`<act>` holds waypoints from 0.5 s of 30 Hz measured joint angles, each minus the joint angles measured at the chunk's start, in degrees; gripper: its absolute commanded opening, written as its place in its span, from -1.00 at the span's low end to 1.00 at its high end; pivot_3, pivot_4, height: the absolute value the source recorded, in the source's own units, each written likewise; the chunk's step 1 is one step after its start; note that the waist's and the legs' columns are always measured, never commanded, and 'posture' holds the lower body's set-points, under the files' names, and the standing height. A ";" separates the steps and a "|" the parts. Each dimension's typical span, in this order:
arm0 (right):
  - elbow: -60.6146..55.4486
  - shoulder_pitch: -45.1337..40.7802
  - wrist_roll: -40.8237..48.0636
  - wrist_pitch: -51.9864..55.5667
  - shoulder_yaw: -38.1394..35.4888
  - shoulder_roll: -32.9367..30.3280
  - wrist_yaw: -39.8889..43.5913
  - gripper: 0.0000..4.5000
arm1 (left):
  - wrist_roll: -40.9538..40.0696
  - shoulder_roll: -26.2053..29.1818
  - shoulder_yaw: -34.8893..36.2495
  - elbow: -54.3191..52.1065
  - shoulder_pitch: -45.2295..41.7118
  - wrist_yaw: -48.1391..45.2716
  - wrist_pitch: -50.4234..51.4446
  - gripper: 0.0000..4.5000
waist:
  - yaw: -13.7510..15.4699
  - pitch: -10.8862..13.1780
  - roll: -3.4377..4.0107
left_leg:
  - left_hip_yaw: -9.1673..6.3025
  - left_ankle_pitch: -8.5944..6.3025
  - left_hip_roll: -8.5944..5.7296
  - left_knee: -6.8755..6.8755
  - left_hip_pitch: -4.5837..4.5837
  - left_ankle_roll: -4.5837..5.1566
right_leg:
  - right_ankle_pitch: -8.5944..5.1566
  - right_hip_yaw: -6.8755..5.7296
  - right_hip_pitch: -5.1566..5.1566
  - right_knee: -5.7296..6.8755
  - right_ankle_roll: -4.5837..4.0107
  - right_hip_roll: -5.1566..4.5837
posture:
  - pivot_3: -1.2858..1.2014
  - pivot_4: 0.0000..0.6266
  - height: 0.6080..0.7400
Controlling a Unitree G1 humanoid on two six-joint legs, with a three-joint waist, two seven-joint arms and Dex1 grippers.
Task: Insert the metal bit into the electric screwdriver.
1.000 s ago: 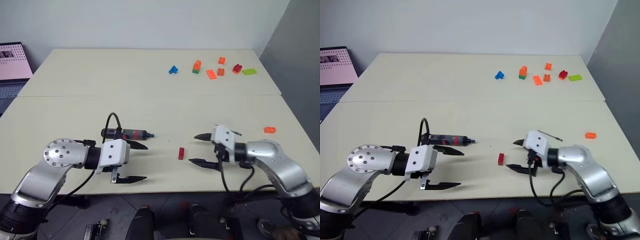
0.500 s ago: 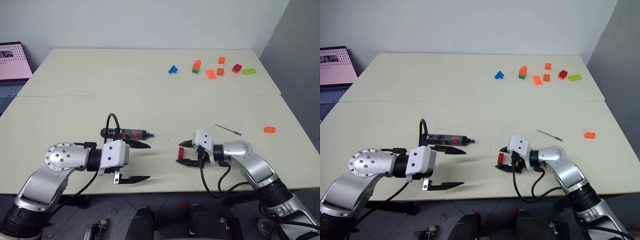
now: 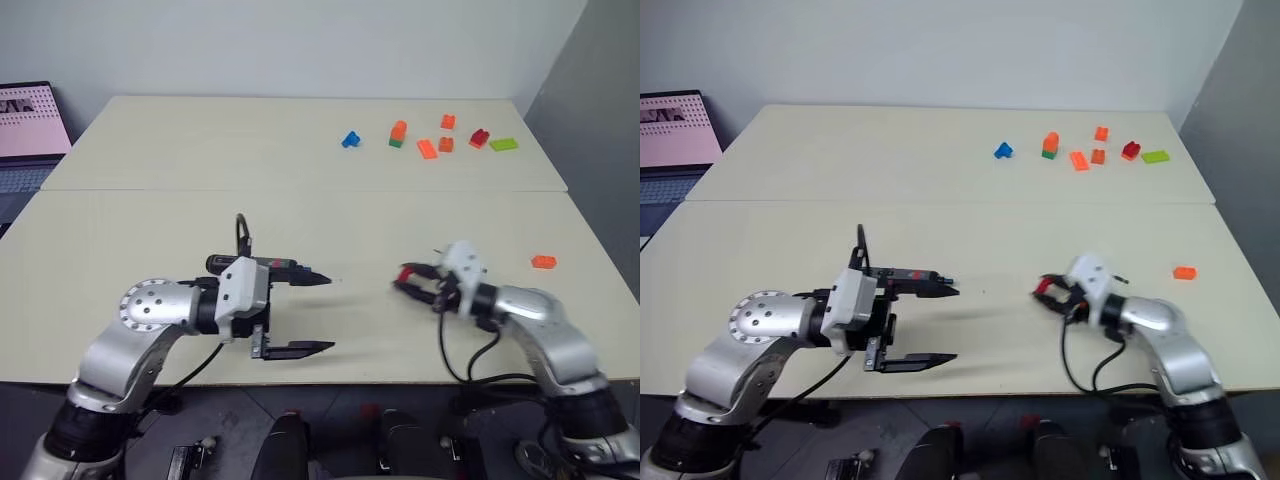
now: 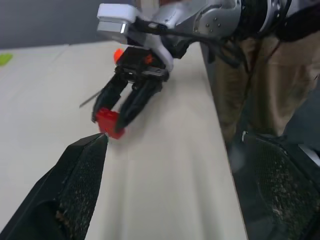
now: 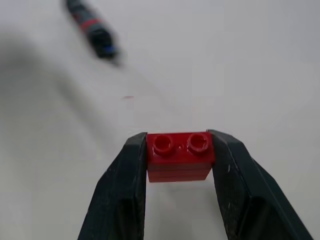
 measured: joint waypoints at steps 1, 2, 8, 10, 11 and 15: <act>-0.71 1.69 -0.01 0.30 -2.91 -0.03 -2.04 -0.36 | 0.34 -0.96 -0.75 0.14 -0.68 0.01 -0.25 1.00 | -0.04 0.00 0.00 | 0.00 0.00 0.01 0.00 0.02 0.00 | 0.00 0.00 0.00 0.02 0.00 0.01 | 0.03 -0.52 1.00; -1.30 3.49 -0.12 0.52 -5.58 -0.02 -4.10 -0.36 | 1.00 -1.86 -1.65 0.48 -1.50 0.00 -0.56 1.00 | -0.07 0.00 0.01 | -0.01 0.00 0.02 -0.01 0.04 0.00 | 0.00 -0.01 0.02 0.02 0.00 0.03 | 0.03 -0.52 1.00; -1.72 12.22 -2.01 0.91 -20.26 2.35 -17.81 -0.36 | 3.36 -7.55 -5.15 4.10 -5.49 0.34 -2.81 1.00 | -0.62 -0.02 0.05 | 0.17 0.00 0.06 -0.01 0.15 0.00 | 0.03 0.14 0.04 0.05 -0.02 0.06 | 0.03 -0.52 1.00; -0.19 12.47 -3.17 0.97 -21.72 2.96 -21.20 -0.36 | 3.48 -8.53 -5.56 4.18 -6.44 0.32 -2.94 1.00 | -0.99 -0.03 0.07 | 0.27 0.00 0.08 -0.02 0.26 0.01 | 0.05 0.21 0.07 0.08 -0.03 0.07 | 0.03 -0.52 1.00; 0.50 12.41 -3.44 1.36 -22.26 3.21 -22.72 -0.36 | 3.51 -8.78 -5.78 4.22 -6.80 0.28 -2.98 1.00 | -1.05 -0.03 0.08 | 0.28 0.01 0.08 -0.02 0.31 0.01 | 0.05 0.22 0.12 0.08 -0.03 0.08 | 0.03 -0.52 1.00; 3.46 10.95 -3.49 4.50 -23.43 4.14 -26.89 -0.36 | 3.69 -9.26 -6.71 4.34 -7.15 -0.23 -3.00 1.00 | -1.06 -0.04 0.09 | 0.28 0.01 0.07 -0.02 0.41 0.01 | 0.04 0.26 0.23 0.08 -0.05 0.10 | 0.03 -0.52 1.00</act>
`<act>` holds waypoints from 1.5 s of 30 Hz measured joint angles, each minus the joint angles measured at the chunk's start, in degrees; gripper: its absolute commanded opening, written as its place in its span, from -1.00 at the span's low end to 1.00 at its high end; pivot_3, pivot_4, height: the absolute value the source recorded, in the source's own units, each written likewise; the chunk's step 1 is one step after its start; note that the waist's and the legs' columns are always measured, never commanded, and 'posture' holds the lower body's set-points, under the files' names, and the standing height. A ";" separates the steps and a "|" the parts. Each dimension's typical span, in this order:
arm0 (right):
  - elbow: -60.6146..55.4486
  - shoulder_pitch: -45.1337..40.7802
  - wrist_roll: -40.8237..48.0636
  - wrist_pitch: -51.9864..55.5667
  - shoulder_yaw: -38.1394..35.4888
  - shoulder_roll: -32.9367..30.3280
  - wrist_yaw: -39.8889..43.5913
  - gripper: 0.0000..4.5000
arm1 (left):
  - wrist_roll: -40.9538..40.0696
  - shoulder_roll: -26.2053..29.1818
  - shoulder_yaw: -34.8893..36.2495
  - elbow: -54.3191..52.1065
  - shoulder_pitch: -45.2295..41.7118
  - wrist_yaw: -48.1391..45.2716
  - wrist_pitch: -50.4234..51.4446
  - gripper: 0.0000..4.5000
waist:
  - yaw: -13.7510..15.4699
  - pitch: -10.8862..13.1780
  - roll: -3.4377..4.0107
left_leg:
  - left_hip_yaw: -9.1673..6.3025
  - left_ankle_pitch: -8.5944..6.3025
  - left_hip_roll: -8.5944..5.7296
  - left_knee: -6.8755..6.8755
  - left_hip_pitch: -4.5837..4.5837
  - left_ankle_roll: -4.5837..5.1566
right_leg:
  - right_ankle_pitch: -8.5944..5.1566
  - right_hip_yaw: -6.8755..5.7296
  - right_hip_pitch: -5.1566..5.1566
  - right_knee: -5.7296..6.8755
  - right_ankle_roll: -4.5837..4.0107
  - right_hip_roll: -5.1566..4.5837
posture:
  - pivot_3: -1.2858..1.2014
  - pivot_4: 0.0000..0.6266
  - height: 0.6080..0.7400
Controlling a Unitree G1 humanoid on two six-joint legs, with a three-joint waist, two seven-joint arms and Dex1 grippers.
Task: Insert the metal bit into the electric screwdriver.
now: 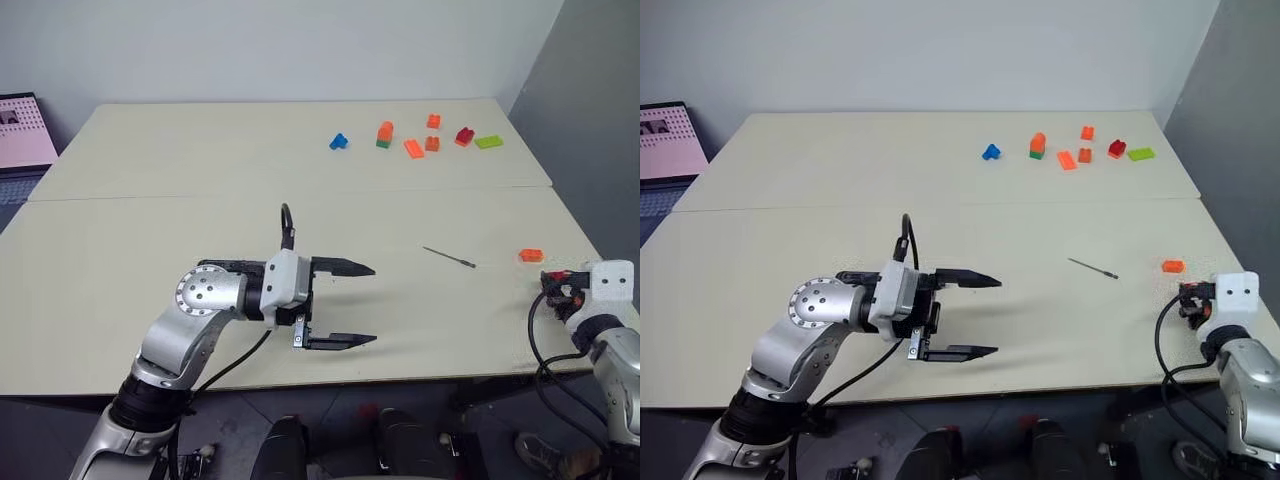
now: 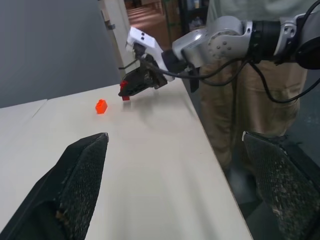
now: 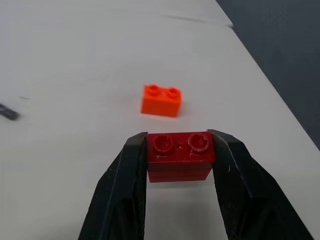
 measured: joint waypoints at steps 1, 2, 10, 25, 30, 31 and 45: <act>0.75 -0.42 0.00 0.31 0.03 0.01 -0.33 -0.36 | 0.02 0.00 0.00 0.11 0.00 0.00 0.00 1.00 | 0.00 0.00 0.00 | 0.01 0.00 0.00 0.00 0.00 0.00 | 0.00 0.01 0.00 0.00 0.00 0.00 | 0.03 -0.52 1.00; 1.10 -0.63 -0.01 0.40 0.06 0.00 -0.59 -0.36 | 0.05 0.01 0.01 0.21 0.00 0.01 0.00 1.00 | 0.01 0.00 0.01 | 0.01 0.00 -0.01 0.00 -0.01 0.00 | 0.00 0.02 0.00 -0.01 0.01 0.00 | 0.03 -0.52 1.00; 4.46 -3.34 0.62 0.37 0.35 0.72 -2.22 0.33 | 1.29 0.92 0.03 0.31 0.00 0.96 0.76 1.00 | 0.13 -0.01 0.01 | -0.01 0.00 0.00 -0.03 -0.04 0.00 | 0.00 -0.01 0.00 -0.04 0.01 0.00 | 0.03 -0.52 1.00; -9.56 5.61 6.94 -6.01 0.65 -12.67 18.70 0.97 | 6.65 13.60 4.09 6.98 -5.76 0.73 3.77 1.00 | 0.02 0.02 0.04 | -0.01 -0.01 0.04 -0.04 -0.03 0.00 | -0.09 -0.02 -0.02 -0.08 -0.12 0.05 | 0.03 -0.52 1.00; -21.87 4.44 13.44 -2.01 9.19 -21.50 31.04 0.97 | 12.78 20.54 0.79 12.96 -11.58 -6.67 2.98 1.00 | -0.11 0.03 0.00 | -0.06 -0.01 0.07 -0.06 -0.19 0.00 | -0.10 -0.10 -0.03 -0.28 -0.13 0.05 | 0.03 -0.52 1.00; -21.81 2.21 14.02 0.49 12.63 -23.60 32.83 0.97 | 15.66 21.04 -2.88 16.24 -14.36 -8.93 2.49 1.00 | 0.20 0.07 -0.04 | -0.06 -0.01 0.02 -0.01 -0.31 0.00 | -0.05 -0.11 -0.09 -0.33 -0.04 0.04 | 0.03 -0.52 1.00; -24.80 -9.48 17.50 6.72 27.06 -21.05 35.00 0.97 | 33.28 16.35 -15.57 32.60 -29.01 -16.34 0.63 1.00 | 0.66 0.15 -0.21 | -0.13 -0.01 0.03 0.00 -0.70 0.01 | 0.04 -0.16 -0.50 -0.31 0.11 0.08 | 0.03 -0.52 1.00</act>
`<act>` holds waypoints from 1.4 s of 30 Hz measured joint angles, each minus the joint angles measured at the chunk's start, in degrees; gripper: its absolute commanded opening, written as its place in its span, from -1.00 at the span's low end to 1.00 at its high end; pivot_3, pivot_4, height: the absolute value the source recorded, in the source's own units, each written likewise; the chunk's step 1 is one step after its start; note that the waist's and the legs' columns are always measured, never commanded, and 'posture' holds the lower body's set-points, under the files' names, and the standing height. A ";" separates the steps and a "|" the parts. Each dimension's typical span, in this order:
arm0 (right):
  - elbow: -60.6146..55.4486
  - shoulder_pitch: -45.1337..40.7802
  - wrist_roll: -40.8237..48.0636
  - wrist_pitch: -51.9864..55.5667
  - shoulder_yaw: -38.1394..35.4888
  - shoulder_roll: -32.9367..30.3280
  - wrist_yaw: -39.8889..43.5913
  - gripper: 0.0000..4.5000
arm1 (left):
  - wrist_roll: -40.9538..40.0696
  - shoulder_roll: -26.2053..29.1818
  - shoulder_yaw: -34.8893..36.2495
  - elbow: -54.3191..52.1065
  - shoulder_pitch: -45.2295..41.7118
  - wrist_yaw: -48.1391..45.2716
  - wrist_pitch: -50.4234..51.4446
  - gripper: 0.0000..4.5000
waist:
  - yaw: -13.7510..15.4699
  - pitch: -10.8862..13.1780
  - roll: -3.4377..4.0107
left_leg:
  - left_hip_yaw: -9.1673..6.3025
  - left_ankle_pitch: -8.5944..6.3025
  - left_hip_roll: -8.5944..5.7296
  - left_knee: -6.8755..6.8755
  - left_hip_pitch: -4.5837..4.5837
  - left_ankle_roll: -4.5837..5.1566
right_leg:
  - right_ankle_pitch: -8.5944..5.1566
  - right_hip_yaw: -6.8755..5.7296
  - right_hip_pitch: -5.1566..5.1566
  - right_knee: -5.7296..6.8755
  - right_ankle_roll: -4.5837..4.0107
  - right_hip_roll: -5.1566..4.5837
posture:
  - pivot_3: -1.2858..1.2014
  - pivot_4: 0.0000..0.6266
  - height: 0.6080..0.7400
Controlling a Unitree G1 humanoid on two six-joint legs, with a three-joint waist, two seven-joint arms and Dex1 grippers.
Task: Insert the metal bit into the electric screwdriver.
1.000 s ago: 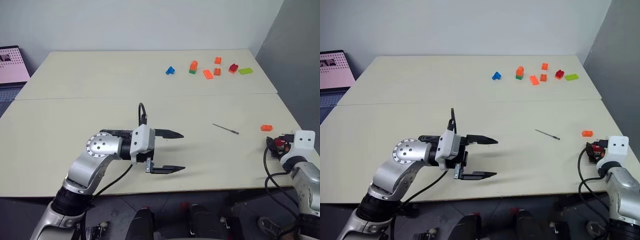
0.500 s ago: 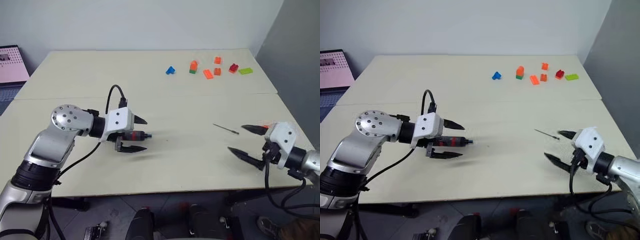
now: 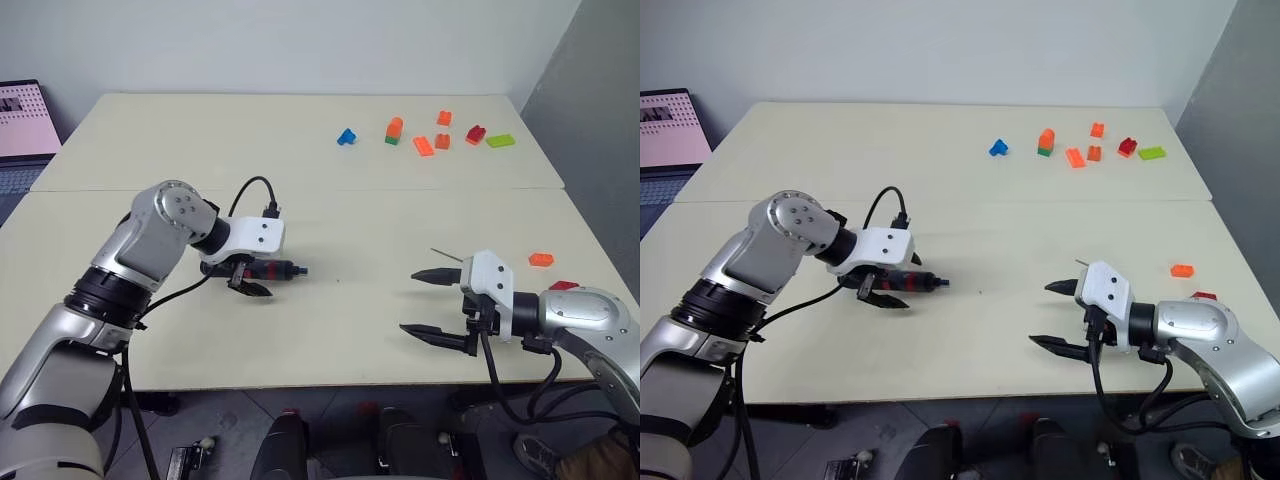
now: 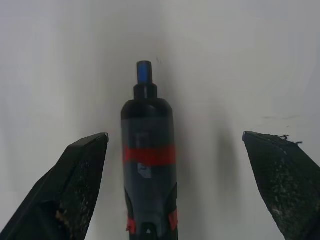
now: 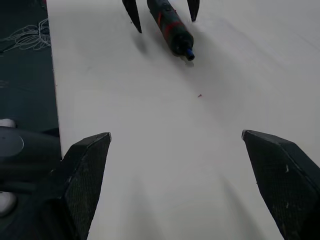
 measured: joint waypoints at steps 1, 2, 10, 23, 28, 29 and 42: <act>-0.01 -0.41 -0.01 0.02 0.09 0.34 -0.12 0.97 | 0.57 -0.56 -0.36 0.51 -0.17 0.02 0.16 1.00 | 0.00 0.00 0.00 | 0.00 0.00 0.00 0.02 0.00 0.00 | 0.00 0.00 -0.02 0.04 0.00 0.00 | 0.03 -0.52 1.00; -0.02 -0.60 -0.01 0.02 0.13 0.60 -0.31 0.97 | 1.07 -1.20 -0.56 0.88 -0.45 0.08 0.63 1.00 | 0.00 0.01 -0.01 | -0.01 0.00 0.00 0.02 0.00 0.00 | 0.00 -0.01 -0.02 0.08 0.00 0.00 | 0.03 -0.52 1.00; -0.25 -0.60 -0.66 0.01 2.25 1.91 -0.96 0.97 | 4.28 -3.71 -0.70 3.23 -2.57 1.04 1.77 1.00 | -0.08 0.01 -0.01 | 0.01 0.01 0.00 0.03 0.06 0.01 | 0.00 0.03 -0.06 0.23 0.00 0.01 | 0.03 -0.52 1.00; -0.89 -0.59 -0.96 0.00 2.27 2.14 -0.95 1.00 | 8.07 -5.11 -1.22 5.82 -2.55 2.86 -1.01 0.66 | -0.01 0.01 -0.01 | 0.00 0.01 0.00 0.04 0.06 0.00 | 0.00 0.03 -0.06 0.25 0.00 0.01 | 0.03 -0.52 1.00; -1.01 -0.56 -1.24 -0.06 2.27 2.14 -0.84 1.00 | 8.38 -6.16 -1.22 6.36 -1.45 3.77 -1.62 0.12 | -0.02 0.01 -0.01 | 0.00 0.01 0.00 0.05 0.06 0.00 | 0.00 0.03 -0.06 0.28 0.00 0.01 | 0.03 -0.52 1.00; -1.03 -0.56 -1.25 -0.06 2.28 2.14 -0.82 1.00 | 8.52 -6.33 -1.22 6.83 -1.38 3.95 -1.70 0.05 | -0.02 0.00 -0.01 | -0.01 0.01 0.00 0.06 0.06 0.01 | 0.00 0.02 -0.06 0.28 0.00 0.01 | 0.03 -0.52 1.00; -1.73 -0.57 -1.20 -0.09 2.14 1.94 -0.89 1.00 | 9.09 -6.28 -0.36 7.47 -0.61 3.89 -5.30 -0.28 | -0.09 0.00 -0.01 | 0.01 0.01 0.00 0.07 0.12 0.01 | 0.01 0.05 -0.02 0.32 0.00 0.01 | 0.03 -0.52 1.00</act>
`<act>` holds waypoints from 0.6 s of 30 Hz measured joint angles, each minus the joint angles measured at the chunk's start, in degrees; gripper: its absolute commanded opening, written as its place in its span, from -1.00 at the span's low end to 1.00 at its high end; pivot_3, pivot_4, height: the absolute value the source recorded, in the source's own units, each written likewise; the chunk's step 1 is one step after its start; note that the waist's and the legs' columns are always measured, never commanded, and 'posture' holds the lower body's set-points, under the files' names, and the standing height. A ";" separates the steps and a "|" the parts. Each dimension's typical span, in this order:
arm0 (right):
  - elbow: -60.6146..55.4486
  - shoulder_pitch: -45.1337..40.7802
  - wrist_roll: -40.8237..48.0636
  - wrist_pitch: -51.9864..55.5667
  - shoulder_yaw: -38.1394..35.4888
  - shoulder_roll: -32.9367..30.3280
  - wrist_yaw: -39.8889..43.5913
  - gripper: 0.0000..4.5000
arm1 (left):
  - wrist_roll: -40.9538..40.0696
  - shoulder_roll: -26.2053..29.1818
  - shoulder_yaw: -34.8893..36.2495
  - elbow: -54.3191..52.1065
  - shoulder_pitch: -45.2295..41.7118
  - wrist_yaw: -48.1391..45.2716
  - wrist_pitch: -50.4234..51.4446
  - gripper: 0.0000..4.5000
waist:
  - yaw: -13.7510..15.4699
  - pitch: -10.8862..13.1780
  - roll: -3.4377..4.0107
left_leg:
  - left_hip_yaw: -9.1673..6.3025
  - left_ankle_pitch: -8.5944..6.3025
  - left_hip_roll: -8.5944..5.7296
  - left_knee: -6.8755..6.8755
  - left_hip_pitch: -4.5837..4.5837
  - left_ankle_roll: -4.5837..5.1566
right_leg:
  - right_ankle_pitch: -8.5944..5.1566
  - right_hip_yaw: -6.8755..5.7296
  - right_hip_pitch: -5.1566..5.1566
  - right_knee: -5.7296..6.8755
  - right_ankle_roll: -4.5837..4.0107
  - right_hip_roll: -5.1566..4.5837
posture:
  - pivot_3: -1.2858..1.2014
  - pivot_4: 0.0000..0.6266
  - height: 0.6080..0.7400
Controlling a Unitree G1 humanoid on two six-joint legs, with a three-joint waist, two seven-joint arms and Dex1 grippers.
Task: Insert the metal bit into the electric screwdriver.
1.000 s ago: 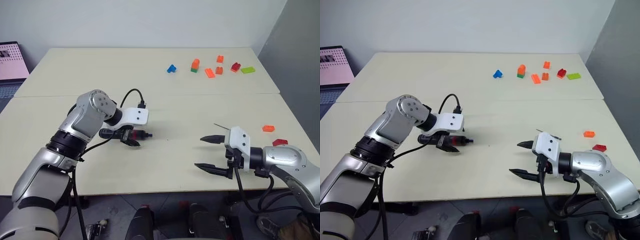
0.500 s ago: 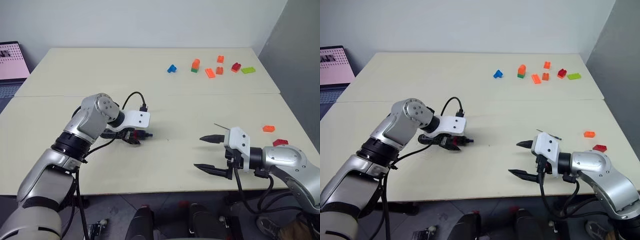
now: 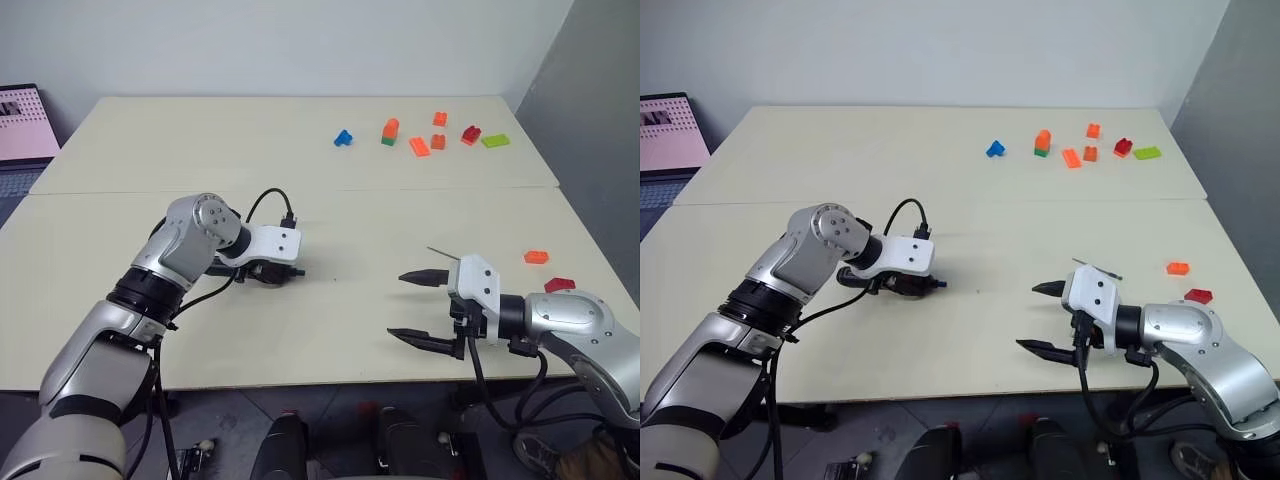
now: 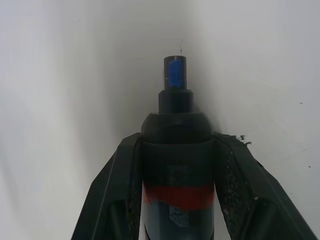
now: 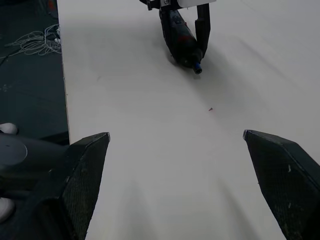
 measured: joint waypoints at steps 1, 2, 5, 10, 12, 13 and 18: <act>-0.03 0.00 0.05 0.05 -0.11 -0.06 0.00 1.00 | -0.16 0.01 0.20 -0.13 0.16 -0.04 -0.06 -0.28 | 0.01 0.00 0.00 | 0.00 0.00 0.00 0.00 0.00 0.00 | 0.00 0.00 0.00 0.00 0.00 0.00 | 0.03 -0.52 1.00; -0.10 0.01 0.50 0.35 -0.50 -0.17 0.07 1.00 | -0.89 -0.19 0.64 -0.10 0.16 0.09 0.24 -0.28 | 0.05 0.00 0.00 | -0.01 0.00 0.00 0.00 -0.03 0.00 | 0.00 -0.01 -0.01 -0.01 0.00 0.00 | 0.03 -0.52 1.00; -0.36 0.03 3.19 1.62 -3.56 -0.56 0.24 1.00 | -4.90 -3.39 5.14 0.04 -0.54 2.00 3.35 -0.28 | 0.35 0.01 -0.01 | -0.07 0.00 -0.03 0.03 -0.08 0.00 | 0.00 -0.07 -0.01 -0.01 0.00 -0.03 | 0.03 -0.52 1.00; -0.58 -0.68 8.41 4.09 -9.72 -1.54 0.14 1.00 | -15.17 -13.89 17.40 -1.50 -4.97 12.63 13.47 -0.28 | 0.86 0.04 -0.06 | -0.47 -0.01 -0.05 0.66 -0.58 0.00 | 0.07 -0.39 -0.09 0.00 0.11 -0.03 | 0.03 -0.52 1.00; -0.43 -1.87 10.08 4.85 -12.17 -2.02 -0.06 1.00 | -19.18 -16.90 21.66 -5.20 -6.11 17.02 16.29 -0.28 | 0.49 0.04 -0.07 | -0.41 -0.01 -0.09 0.78 -0.65 0.00 | 0.12 -0.30 -0.10 -0.01 0.19 -0.06 | 0.03 -0.52 1.00; -0.24 -2.19 10.92 5.26 -13.42 -2.43 -0.22 1.00 | -21.17 -18.84 24.42 -8.15 -6.06 20.91 19.44 -0.28 | 0.03 0.03 -0.05 | -0.28 -0.01 -0.11 0.77 -0.57 0.00 | 0.14 -0.18 -0.10 0.00 0.20 -0.08 | 0.03 -0.52 1.00; 0.74 -5.62 11.87 6.19 -13.67 -1.62 -2.25 1.00 | -25.64 -25.92 30.00 -15.84 1.35 32.75 24.23 -0.28 | -0.61 -0.02 0.04 | -0.22 0.00 -0.02 0.73 -0.32 0.00 | 0.18 -0.09 -0.03 0.14 0.14 -0.01 | 0.03 -0.52 1.00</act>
